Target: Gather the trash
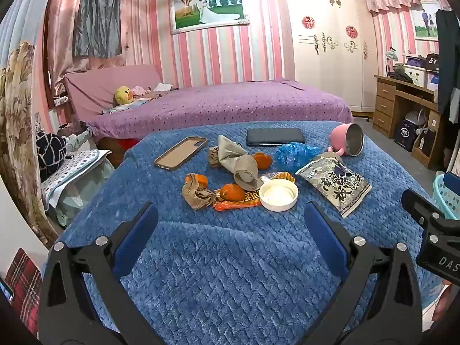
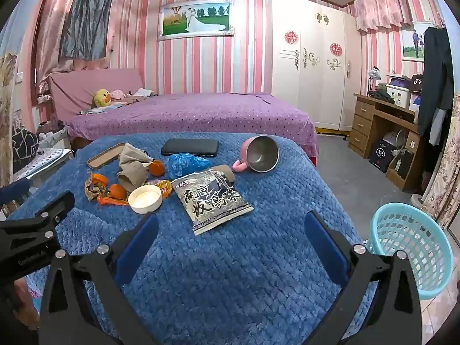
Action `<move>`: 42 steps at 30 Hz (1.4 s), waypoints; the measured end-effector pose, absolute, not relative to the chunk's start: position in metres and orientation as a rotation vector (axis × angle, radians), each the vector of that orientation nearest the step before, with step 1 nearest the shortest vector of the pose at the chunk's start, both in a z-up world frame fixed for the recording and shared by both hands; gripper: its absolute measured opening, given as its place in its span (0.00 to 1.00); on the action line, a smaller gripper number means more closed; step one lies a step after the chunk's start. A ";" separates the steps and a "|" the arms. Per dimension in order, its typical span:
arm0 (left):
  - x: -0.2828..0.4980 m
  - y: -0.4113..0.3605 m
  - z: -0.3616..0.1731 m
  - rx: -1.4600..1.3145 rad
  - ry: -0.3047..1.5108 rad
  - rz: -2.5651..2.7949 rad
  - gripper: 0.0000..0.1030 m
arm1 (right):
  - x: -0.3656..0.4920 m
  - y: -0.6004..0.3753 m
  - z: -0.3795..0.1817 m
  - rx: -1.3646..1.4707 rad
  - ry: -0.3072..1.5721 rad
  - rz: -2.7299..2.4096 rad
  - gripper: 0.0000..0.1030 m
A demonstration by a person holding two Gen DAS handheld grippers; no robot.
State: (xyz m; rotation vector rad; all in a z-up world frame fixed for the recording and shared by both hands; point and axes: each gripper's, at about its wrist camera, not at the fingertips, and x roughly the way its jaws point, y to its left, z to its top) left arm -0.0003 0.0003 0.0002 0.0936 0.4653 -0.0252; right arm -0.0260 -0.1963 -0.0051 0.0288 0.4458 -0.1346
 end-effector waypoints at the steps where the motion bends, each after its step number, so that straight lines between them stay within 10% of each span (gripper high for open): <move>1: 0.000 0.000 0.000 0.095 0.465 -0.025 0.95 | -0.026 -0.196 -0.005 0.029 0.446 -0.135 0.96; 42: 0.000 0.001 0.000 0.086 0.470 -0.033 0.95 | -0.030 -0.200 -0.002 0.021 0.431 -0.142 0.96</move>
